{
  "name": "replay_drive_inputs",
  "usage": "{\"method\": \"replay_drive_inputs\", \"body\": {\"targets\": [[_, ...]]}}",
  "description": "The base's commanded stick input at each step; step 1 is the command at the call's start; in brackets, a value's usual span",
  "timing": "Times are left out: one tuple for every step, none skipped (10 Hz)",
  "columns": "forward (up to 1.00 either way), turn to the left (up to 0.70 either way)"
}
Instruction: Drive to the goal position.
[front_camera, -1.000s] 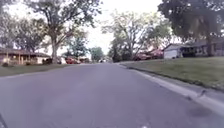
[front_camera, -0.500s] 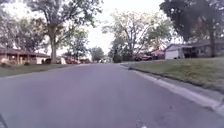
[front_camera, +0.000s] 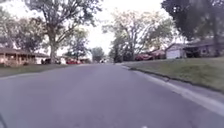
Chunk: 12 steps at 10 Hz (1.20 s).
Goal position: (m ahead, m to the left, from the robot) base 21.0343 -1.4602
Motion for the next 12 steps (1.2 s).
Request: {"method": "replay_drive_inputs", "body": {"targets": [[1.00, 0.00], [1.00, 0.00], [1.00, 0.00], [1.00, 0.00], [1.00, -0.01], [1.00, -0.02], [1.00, -0.25], [1.00, -0.13], [1.00, 0.00], [1.00, 0.00], [1.00, 0.00], [1.00, 0.00]]}}
